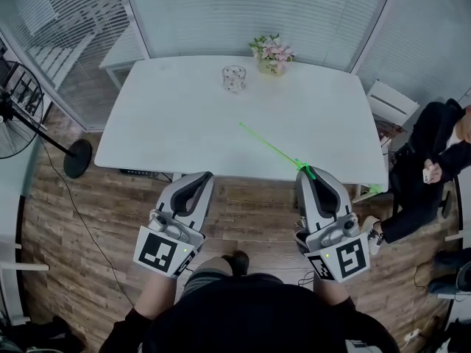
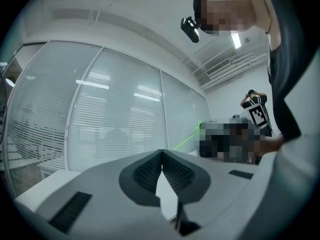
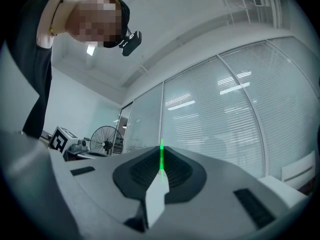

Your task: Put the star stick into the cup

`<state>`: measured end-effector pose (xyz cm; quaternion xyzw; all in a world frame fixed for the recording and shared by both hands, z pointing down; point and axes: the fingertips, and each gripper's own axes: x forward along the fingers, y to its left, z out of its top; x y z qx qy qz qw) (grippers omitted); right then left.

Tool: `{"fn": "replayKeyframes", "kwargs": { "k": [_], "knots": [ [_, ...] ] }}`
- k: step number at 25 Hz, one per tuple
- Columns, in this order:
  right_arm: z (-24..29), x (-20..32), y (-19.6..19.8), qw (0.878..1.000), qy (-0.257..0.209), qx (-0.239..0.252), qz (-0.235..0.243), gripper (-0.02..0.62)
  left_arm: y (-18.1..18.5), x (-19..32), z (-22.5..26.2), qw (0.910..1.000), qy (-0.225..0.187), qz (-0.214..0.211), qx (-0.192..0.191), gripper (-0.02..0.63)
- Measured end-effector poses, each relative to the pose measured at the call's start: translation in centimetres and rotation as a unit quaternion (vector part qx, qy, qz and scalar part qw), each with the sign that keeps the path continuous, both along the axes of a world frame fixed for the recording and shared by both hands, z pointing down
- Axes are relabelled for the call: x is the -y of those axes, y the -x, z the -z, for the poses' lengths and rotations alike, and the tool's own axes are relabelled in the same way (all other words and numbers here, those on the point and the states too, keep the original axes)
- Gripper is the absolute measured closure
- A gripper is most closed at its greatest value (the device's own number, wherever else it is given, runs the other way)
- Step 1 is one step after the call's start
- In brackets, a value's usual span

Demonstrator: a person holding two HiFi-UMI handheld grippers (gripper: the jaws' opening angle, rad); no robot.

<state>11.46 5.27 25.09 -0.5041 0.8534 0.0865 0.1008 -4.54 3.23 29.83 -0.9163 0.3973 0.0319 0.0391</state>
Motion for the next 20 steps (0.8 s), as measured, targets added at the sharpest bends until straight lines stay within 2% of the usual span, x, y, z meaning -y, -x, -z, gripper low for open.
{"fn": "replayKeyframes", "kwargs": {
  "k": [10,20],
  "knots": [
    [-1.1,2.2,-0.4,1.000,0.007,0.007,0.006,0.574,0.5,1.9,-0.7,0.9997,0.009,0.021,0.000,0.592],
    [-1.5,7.8,-0.6,1.000,0.002,0.010,-0.015,0.574,1.0,8.3,-1.7,0.9999,0.005,0.009,0.005,0.592]
  ]
}}
